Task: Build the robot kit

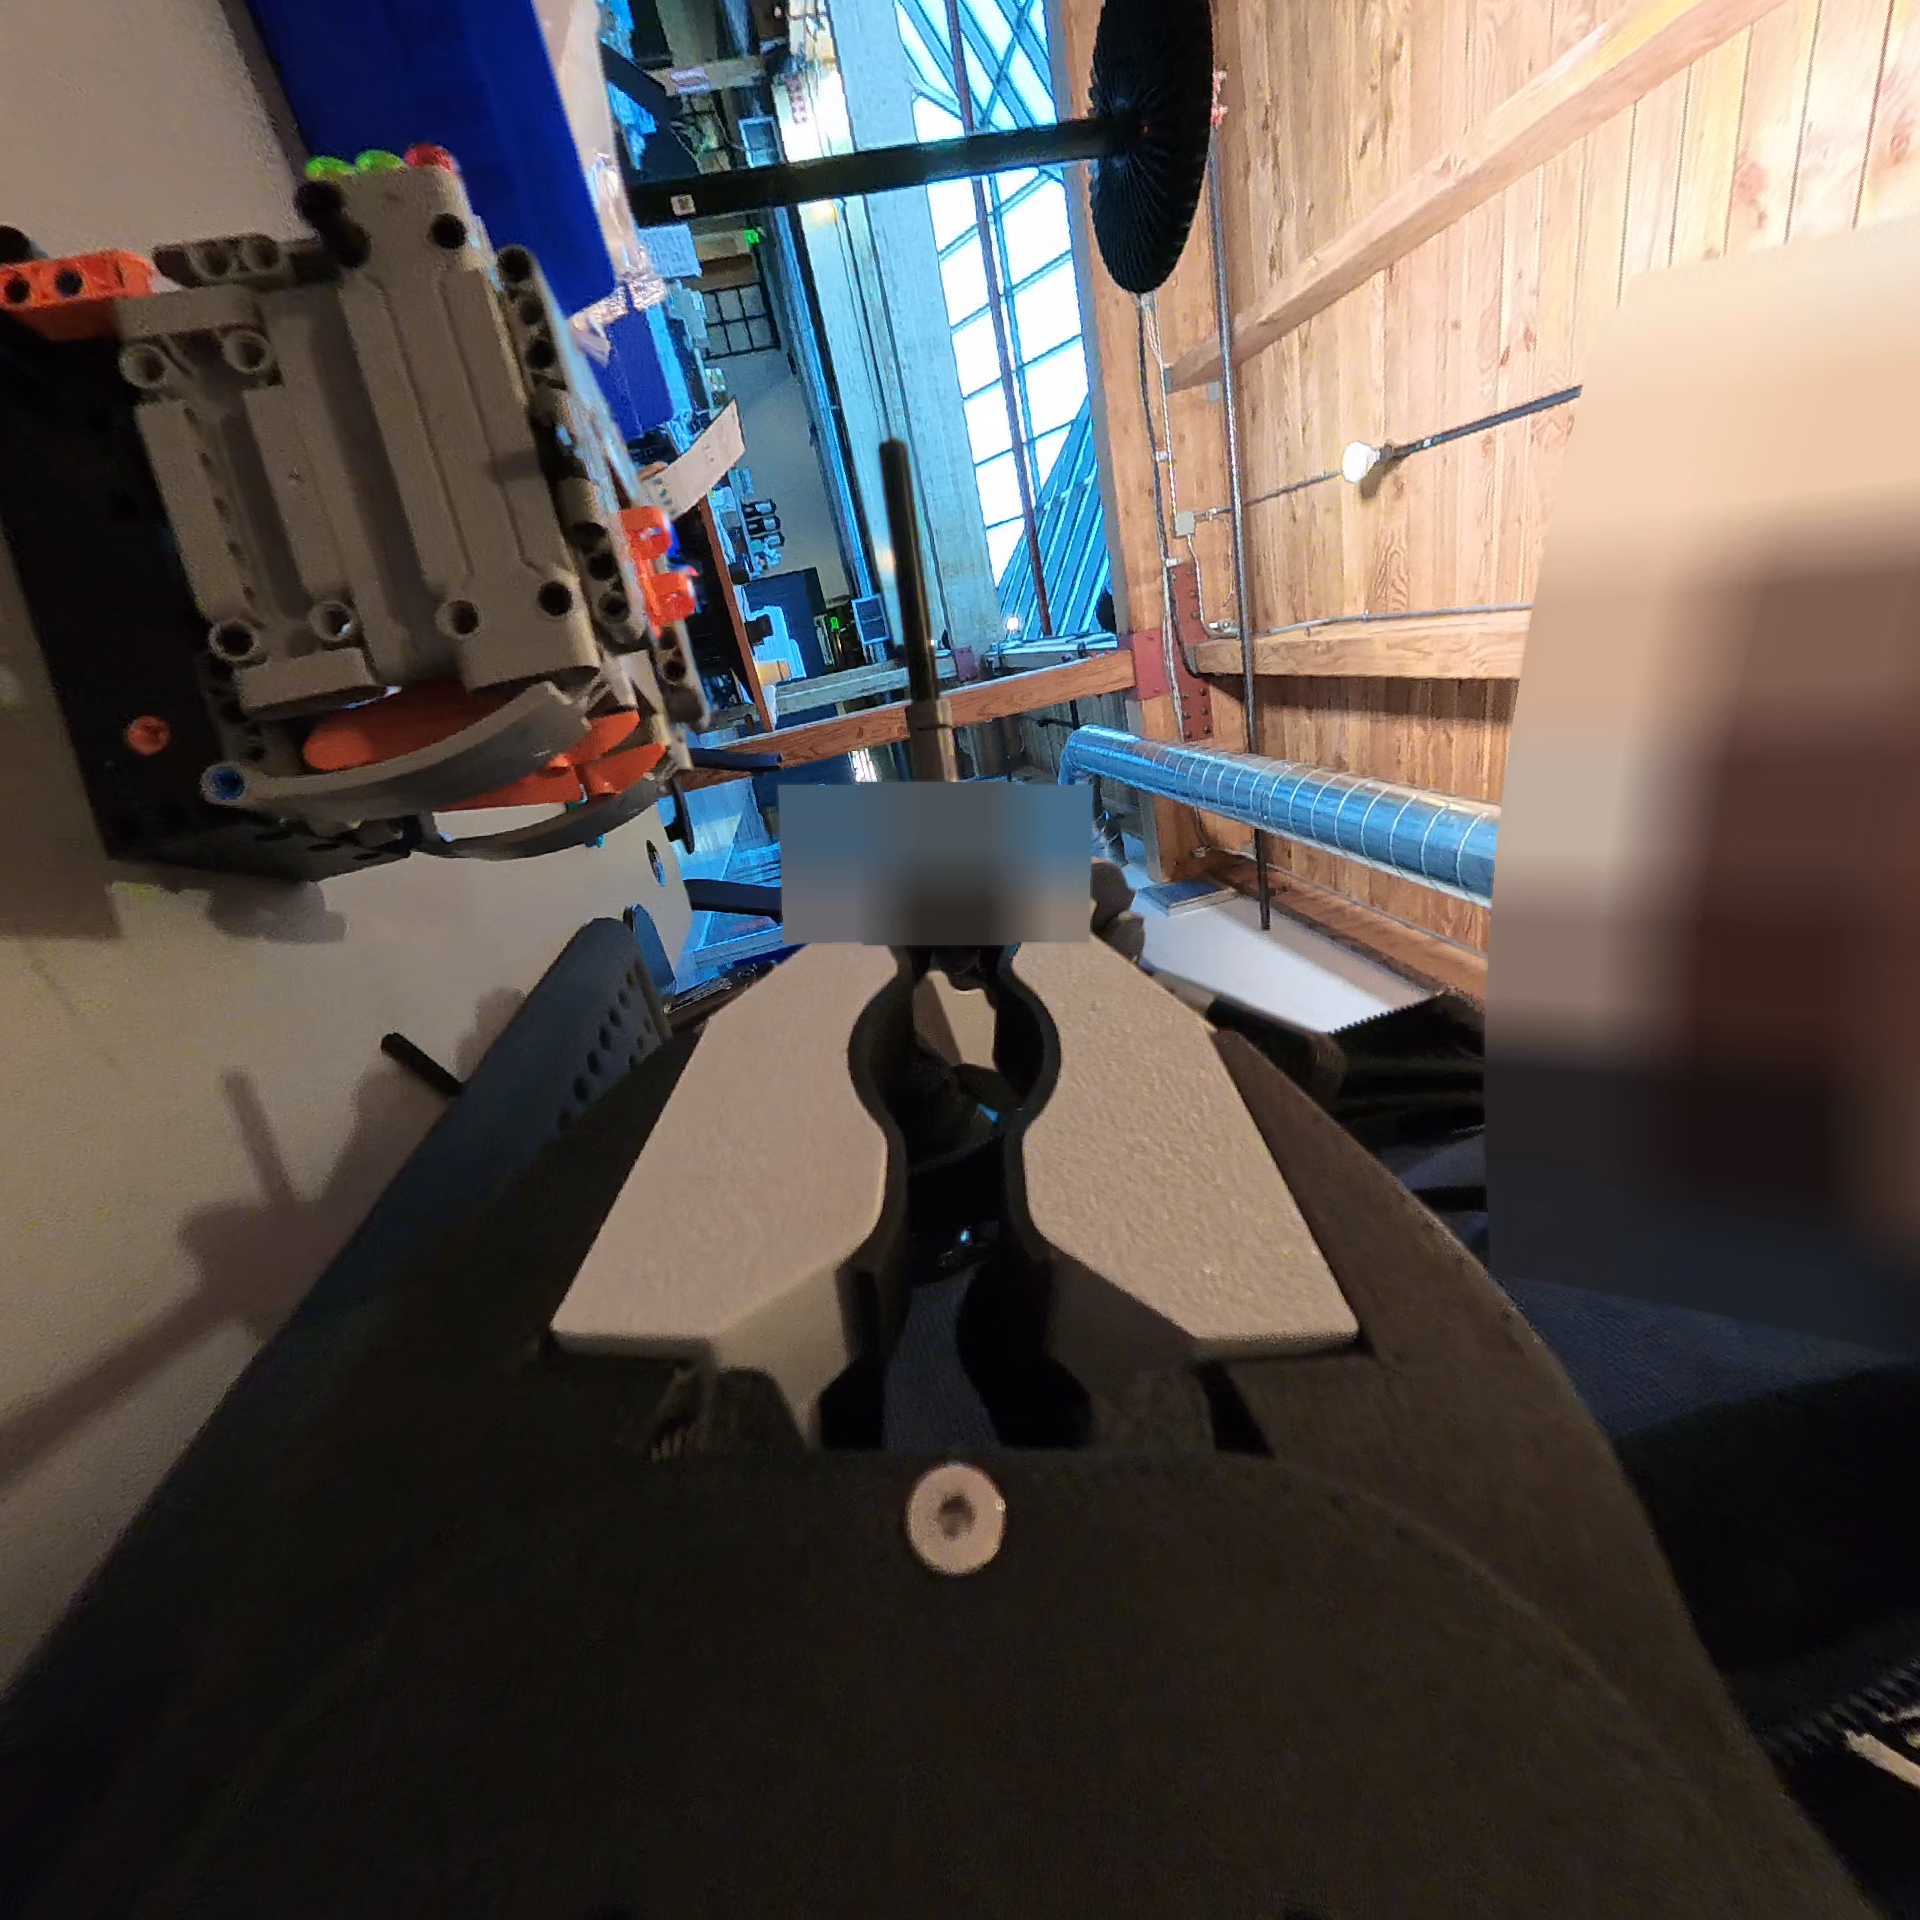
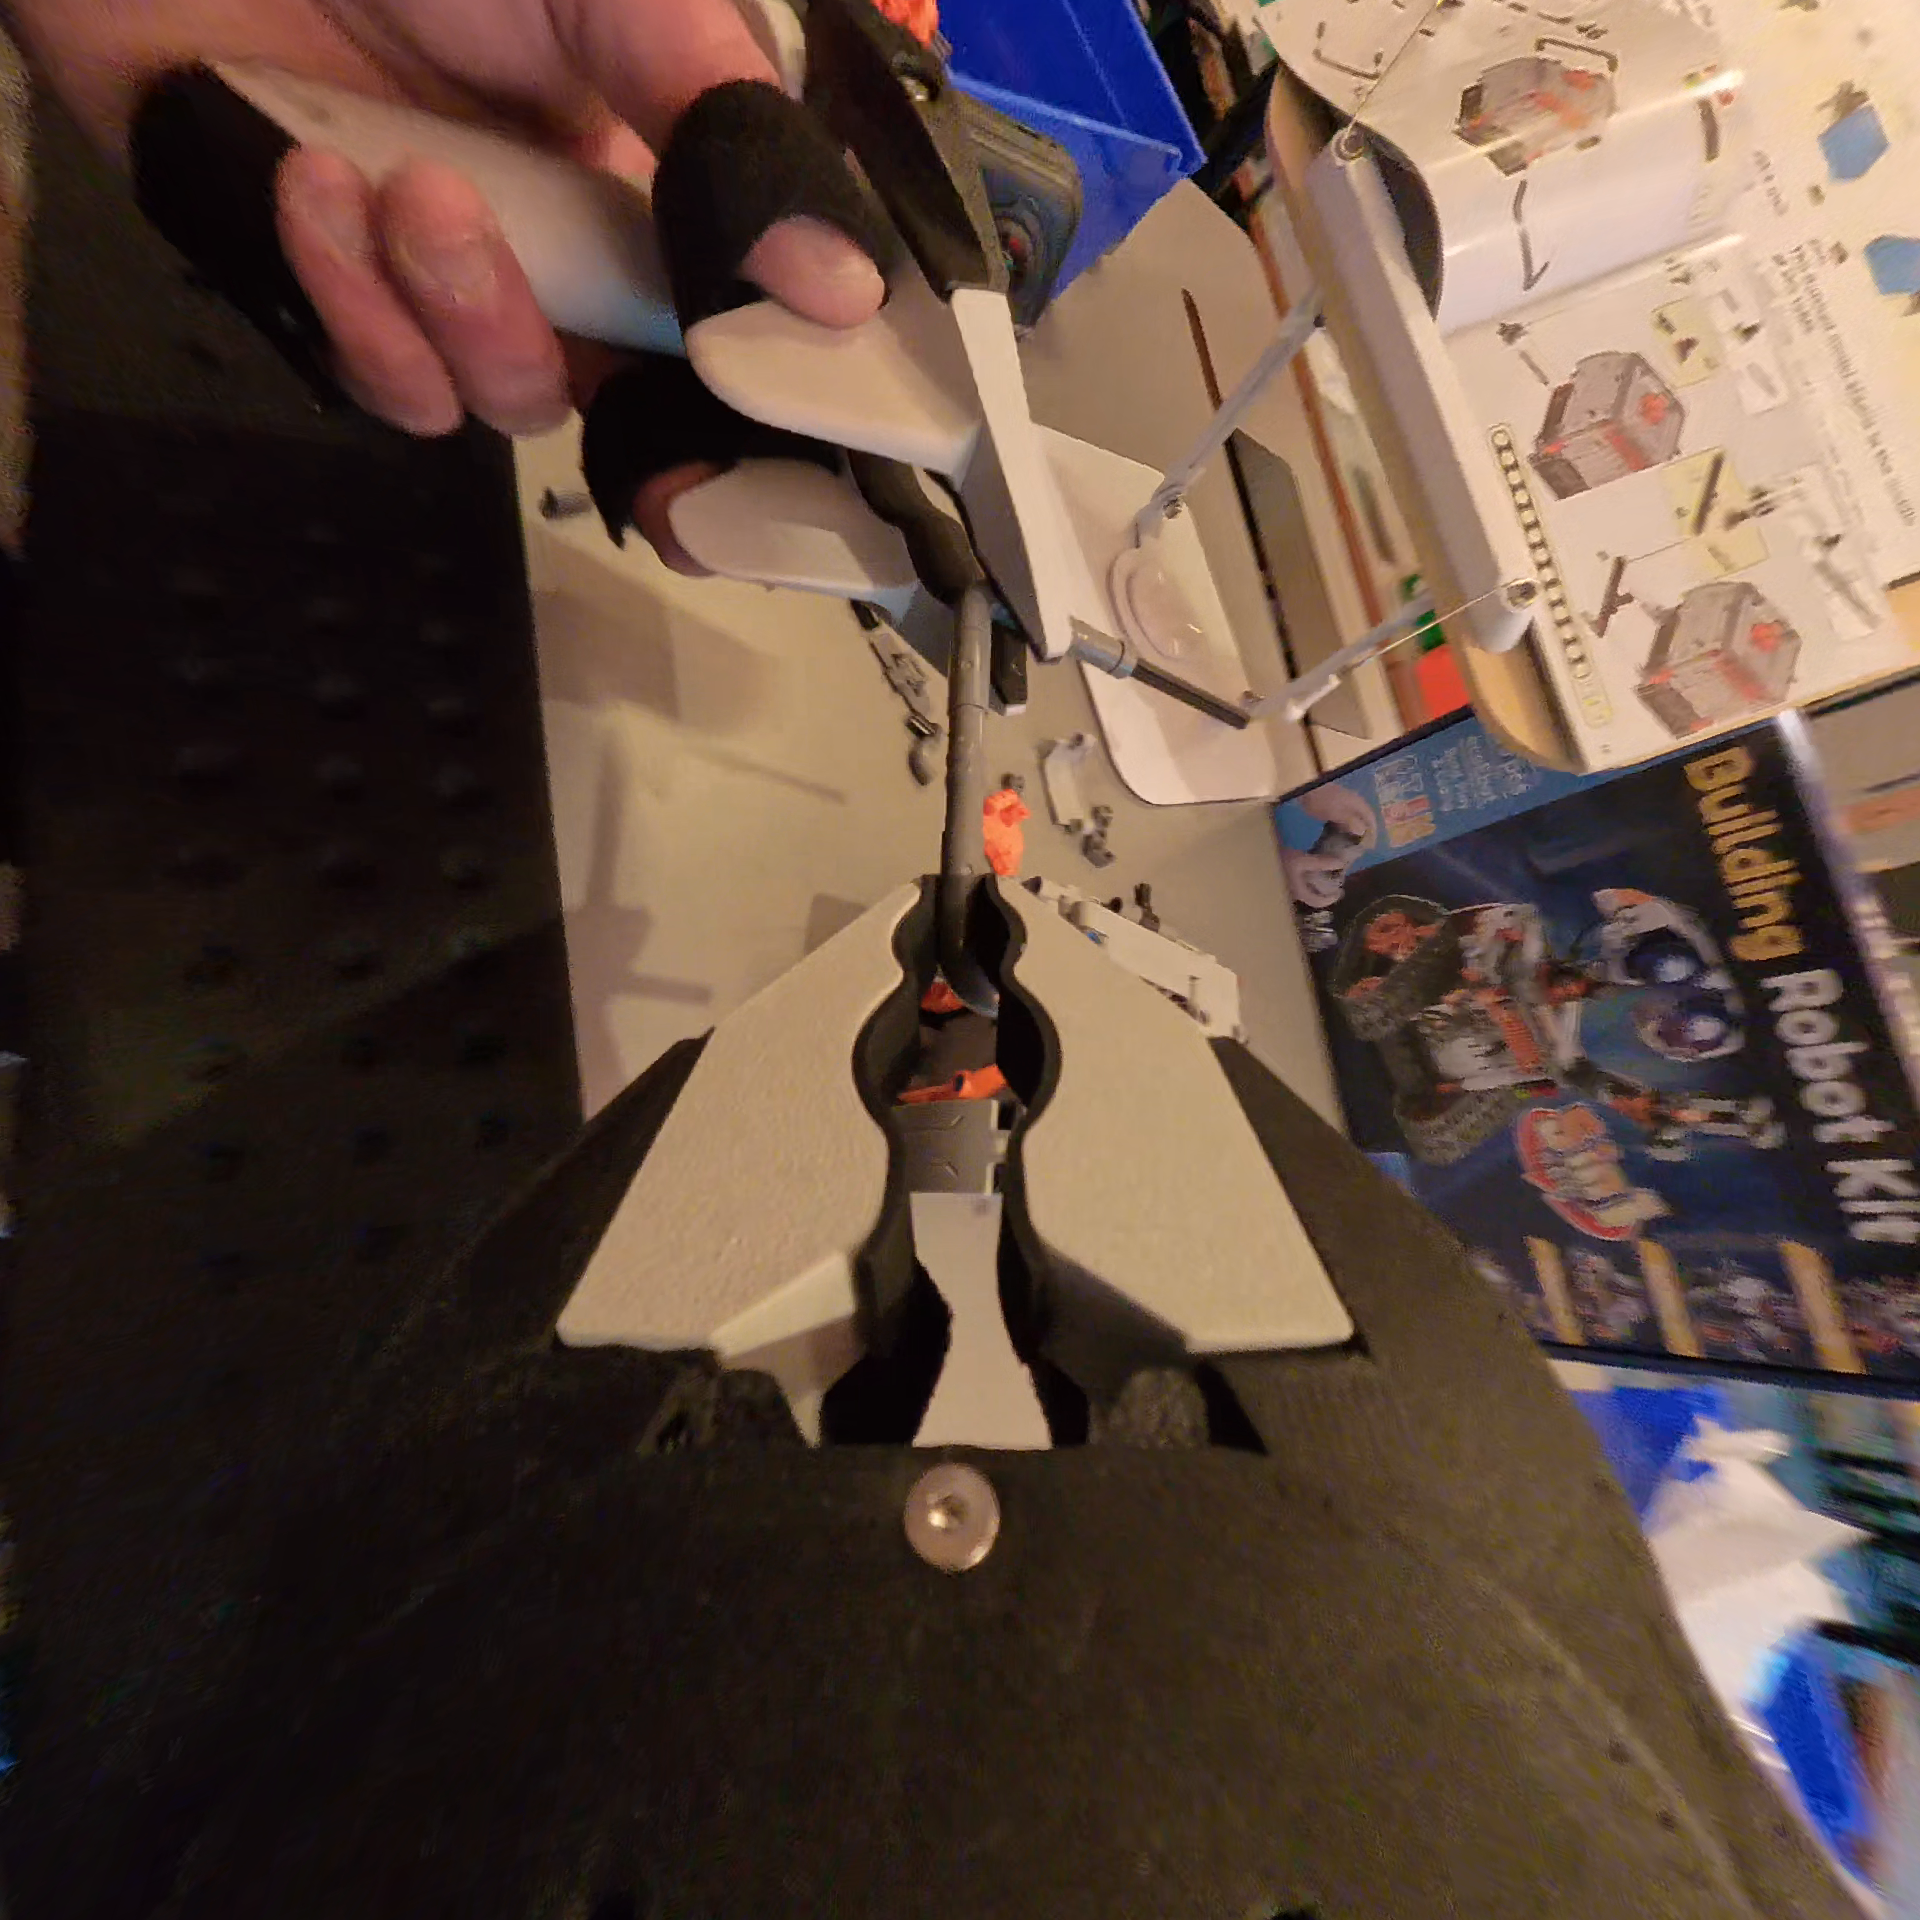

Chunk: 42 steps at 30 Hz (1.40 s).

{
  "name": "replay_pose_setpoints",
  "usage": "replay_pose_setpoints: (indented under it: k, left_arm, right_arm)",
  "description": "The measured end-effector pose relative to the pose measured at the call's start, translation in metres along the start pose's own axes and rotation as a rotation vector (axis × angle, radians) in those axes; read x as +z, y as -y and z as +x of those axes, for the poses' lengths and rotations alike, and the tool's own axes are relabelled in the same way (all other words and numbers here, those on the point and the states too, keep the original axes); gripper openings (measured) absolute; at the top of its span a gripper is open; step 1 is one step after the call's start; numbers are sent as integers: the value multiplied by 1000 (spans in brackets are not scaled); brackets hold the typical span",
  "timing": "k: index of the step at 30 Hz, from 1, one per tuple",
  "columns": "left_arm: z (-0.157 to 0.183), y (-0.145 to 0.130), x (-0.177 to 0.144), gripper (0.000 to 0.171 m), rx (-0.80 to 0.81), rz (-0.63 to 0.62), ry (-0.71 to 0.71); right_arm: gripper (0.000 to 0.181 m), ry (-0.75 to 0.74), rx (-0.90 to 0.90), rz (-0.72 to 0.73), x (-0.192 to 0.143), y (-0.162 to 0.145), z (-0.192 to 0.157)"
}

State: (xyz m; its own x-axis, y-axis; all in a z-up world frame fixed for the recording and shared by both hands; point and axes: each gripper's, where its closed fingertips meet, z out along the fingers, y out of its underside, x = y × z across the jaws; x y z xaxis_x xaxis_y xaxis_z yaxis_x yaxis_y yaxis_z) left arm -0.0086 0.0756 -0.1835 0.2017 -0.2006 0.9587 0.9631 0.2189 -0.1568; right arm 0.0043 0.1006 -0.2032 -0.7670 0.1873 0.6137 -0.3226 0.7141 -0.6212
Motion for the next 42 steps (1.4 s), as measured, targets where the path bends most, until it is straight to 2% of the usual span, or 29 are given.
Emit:
replay_pose_setpoints:
  k: [3, 5, 9, 13, 16, 19, 20, 21, 22, 23, 25, 29, 31, 32, 34, 37, 42]
  left_arm:
    - [9, 4, 2, 19, 100, -11, 14]
    - [12, 7, 1, 24, 231, -32, 69]
    - [20, 16, -3, 42, 630, -144, 236]
    - [19, 12, 10, 51, 1098, -357, 422]
    - [18, 13, 23, 54, 1404, -471, 522]
    - [13, 9, 33, 49, 1555, -588, 552]
    - [12, 6, 35, 40, 1587, -609, 548]
    - [11, 2, 38, 20, 1594, -631, 523]
    - [9, -2, 40, 8, 1582, -656, 509]
    - [7, -1, 41, 5, 1581, -655, 520]
    - [6, -1, 44, 5, 1515, -651, 501]
    - [5, 13, 52, 4, 1250, -613, 479]
    - [8, 24, 59, 5, 1102, -578, 438]
    - [7, 26, 62, 5, 1012, -598, 406]
    - [7, 40, 69, 5, 933, -572, 382]
    - [0, 56, 75, 4, 819, -603, 360]
    - [-15, 82, 82, 5, 624, -672, 316]
  right_arm:
    - [4, 100, 166, 46, -11, 2, 10]
    - [4, 177, 281, 75, -17, 1, 17]
    - [5, 339, 527, 138, -29, -2, 35]
    - [5, 537, 692, 206, -42, 1, 43]
    - [5, 649, 737, 231, -50, 4, 43]
    - [5, 775, 782, 241, -56, 8, 38]
    - [5, 810, 796, 248, -58, 9, 36]
    - [5, 835, 808, 258, -60, 11, 36]
    - [5, 836, 818, 267, -60, 11, 38]
    - [5, 833, 828, 273, -60, 11, 39]
    - [5, 792, 847, 282, -58, 6, 46]
    - [17, 634, 857, 288, -51, -8, 72]
    - [5, 558, 809, 250, -44, -17, 82]
    - [5, 545, 804, 256, -43, -19, 89]
    - [5, 554, 836, 266, -39, -22, 101]
    - [9, 559, 883, 250, -28, -35, 118]
    - [4, 601, 1026, 271, -10, -55, 140]
